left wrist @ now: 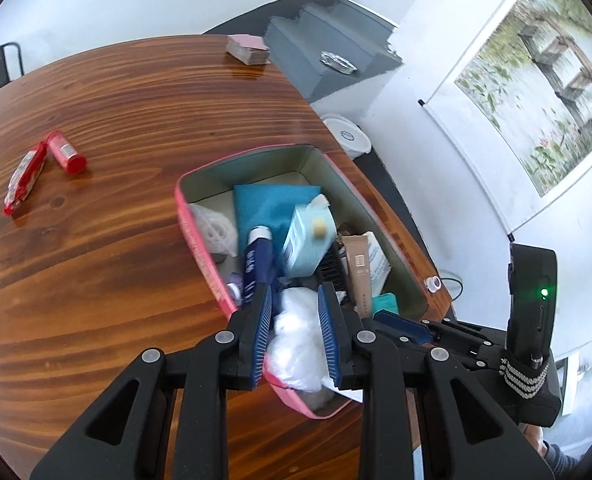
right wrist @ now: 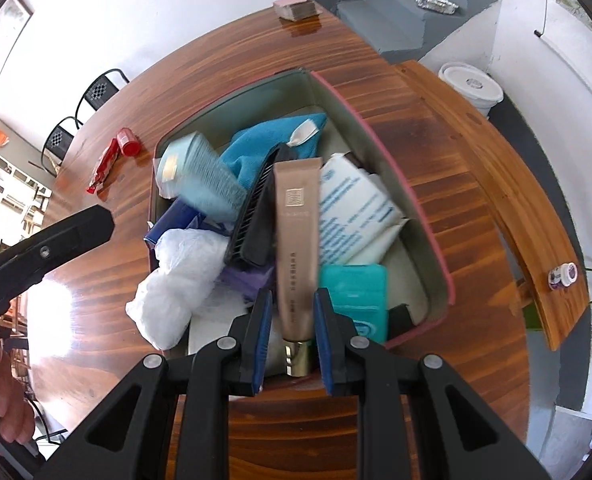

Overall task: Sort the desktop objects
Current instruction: 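Lower the box and tube into the tin and open both tools, then move both open tools back over the red packets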

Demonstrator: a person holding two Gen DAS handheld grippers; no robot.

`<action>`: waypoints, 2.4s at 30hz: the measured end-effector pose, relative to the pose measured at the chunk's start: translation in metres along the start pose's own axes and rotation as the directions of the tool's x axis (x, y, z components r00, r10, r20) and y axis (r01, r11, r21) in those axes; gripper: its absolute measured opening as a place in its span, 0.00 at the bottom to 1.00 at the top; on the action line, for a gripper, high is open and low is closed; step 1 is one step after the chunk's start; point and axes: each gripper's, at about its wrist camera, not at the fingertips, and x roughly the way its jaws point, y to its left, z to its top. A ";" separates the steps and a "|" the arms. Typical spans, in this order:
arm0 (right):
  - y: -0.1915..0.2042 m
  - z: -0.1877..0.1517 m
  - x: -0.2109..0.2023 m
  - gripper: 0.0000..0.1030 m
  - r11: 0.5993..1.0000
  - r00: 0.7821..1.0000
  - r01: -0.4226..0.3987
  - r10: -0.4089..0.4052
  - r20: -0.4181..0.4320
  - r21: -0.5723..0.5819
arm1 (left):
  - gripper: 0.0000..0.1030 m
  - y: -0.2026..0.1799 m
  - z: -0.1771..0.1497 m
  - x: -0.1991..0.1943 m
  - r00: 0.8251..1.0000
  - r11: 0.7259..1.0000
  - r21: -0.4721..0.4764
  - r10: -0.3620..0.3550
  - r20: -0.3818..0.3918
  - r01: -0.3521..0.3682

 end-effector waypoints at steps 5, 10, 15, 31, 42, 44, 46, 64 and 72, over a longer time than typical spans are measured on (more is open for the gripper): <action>0.003 0.002 -0.006 0.33 1.000 1.000 -0.007 0.006 0.016 0.018 | 0.38 0.017 -0.006 -0.003 0.999 0.998 -0.037 0.054 0.001 -0.054; 0.012 0.006 -0.010 0.56 1.000 0.999 -0.002 0.002 0.044 0.004 | 0.57 0.038 -0.014 -0.003 0.997 0.991 -0.102 0.083 -0.006 -0.083; 0.020 0.011 -0.011 0.56 1.000 0.999 -0.005 0.005 0.051 0.006 | 0.57 0.060 -0.022 -0.003 0.992 0.980 -0.156 0.119 -0.040 -0.124; 0.078 0.029 0.006 0.70 0.996 0.998 -0.043 0.047 0.040 -0.076 | 0.57 0.143 -0.034 -0.037 0.966 0.920 -0.295 0.257 -0.041 -0.257; 0.134 0.040 0.022 0.72 0.982 0.997 -0.030 0.043 0.062 -0.188 | 0.57 0.207 -0.047 -0.061 0.940 0.852 -0.407 0.336 -0.058 -0.330; 0.138 0.041 0.027 0.73 0.982 0.998 -0.033 0.044 0.055 -0.188 | 0.57 0.213 -0.048 -0.063 0.938 0.846 -0.415 0.343 -0.058 -0.335; 0.141 0.040 0.032 0.73 0.982 0.998 -0.039 0.048 0.042 -0.182 | 0.57 0.219 -0.048 -0.064 0.935 0.842 -0.419 0.348 -0.060 -0.341; 0.160 0.047 0.051 0.76 0.985 1.000 0.013 -0.009 0.025 -0.174 | 0.57 0.305 -0.021 -0.099 0.874 0.751 -0.508 0.486 -0.008 -0.422; 0.178 0.060 0.056 0.76 0.980 0.999 0.010 -0.003 0.036 -0.199 | 0.57 0.338 -0.004 -0.099 0.858 0.740 -0.519 0.513 0.026 -0.427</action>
